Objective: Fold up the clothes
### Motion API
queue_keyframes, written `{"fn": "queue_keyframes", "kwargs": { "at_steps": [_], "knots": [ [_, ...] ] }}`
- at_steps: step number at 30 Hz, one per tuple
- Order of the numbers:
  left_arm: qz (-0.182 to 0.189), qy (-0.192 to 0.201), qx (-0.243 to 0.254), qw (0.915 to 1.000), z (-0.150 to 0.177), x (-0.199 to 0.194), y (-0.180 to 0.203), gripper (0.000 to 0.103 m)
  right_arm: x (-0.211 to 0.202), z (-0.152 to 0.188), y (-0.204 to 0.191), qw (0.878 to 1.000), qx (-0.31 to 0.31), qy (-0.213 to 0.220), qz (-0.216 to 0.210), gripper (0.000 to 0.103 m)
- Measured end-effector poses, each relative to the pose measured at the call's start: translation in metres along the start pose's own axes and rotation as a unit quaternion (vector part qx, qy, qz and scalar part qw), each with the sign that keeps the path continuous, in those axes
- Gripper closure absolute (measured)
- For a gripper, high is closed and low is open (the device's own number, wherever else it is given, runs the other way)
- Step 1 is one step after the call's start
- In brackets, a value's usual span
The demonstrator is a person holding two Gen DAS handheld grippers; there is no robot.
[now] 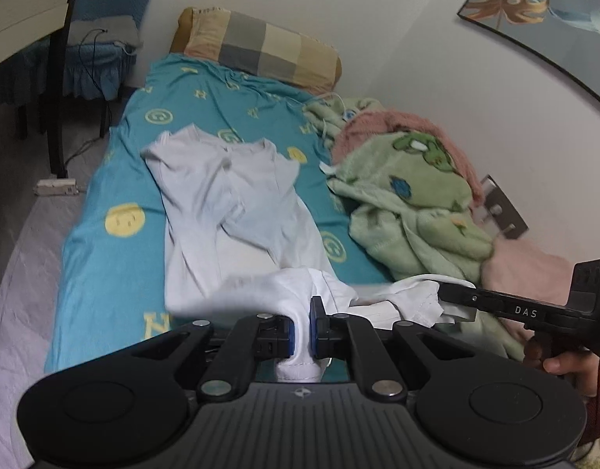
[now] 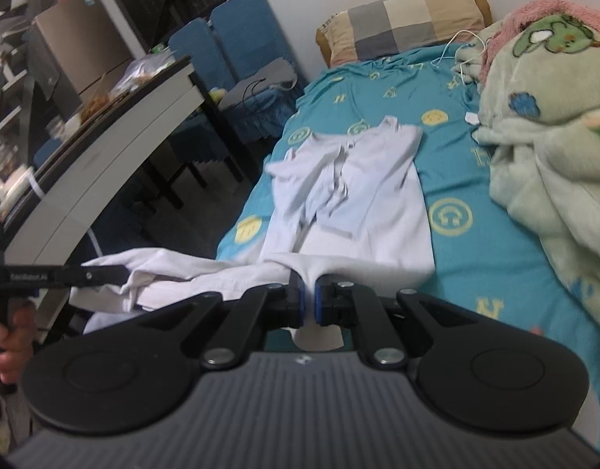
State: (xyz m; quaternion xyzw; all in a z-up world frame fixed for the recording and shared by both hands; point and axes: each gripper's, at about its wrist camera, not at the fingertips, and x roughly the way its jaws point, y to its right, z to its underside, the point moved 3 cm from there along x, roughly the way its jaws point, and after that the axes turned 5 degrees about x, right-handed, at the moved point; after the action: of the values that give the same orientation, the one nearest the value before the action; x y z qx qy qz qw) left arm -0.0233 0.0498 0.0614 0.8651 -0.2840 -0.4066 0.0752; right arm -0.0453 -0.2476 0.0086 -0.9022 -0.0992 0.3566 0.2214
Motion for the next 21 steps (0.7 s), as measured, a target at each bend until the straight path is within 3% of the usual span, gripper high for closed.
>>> {"fn": "queue_keyframes", "kwargs": {
  "at_steps": [7,12,17,21],
  "knots": [
    [-0.045,0.022,0.005,0.9987,-0.070,0.084,-0.044,0.095,0.085,-0.064,0.028,0.999,0.024,0.015,0.021,0.094],
    [-0.065,0.027,-0.001,0.9975,-0.102,0.163,-0.077,0.095,0.160,-0.089,0.062,0.998,0.040,0.003,0.044,0.094],
    [-0.090,0.011,0.006,0.9958,-0.112,0.251,-0.107,0.095,0.237,-0.096,0.099,0.996,0.042,-0.031,0.075,0.094],
    [-0.104,-0.019,0.005,0.9944,-0.100,0.305,-0.131,0.095,0.280,-0.088,0.120,0.992,0.022,-0.063,0.103,0.094]
  ]
}}
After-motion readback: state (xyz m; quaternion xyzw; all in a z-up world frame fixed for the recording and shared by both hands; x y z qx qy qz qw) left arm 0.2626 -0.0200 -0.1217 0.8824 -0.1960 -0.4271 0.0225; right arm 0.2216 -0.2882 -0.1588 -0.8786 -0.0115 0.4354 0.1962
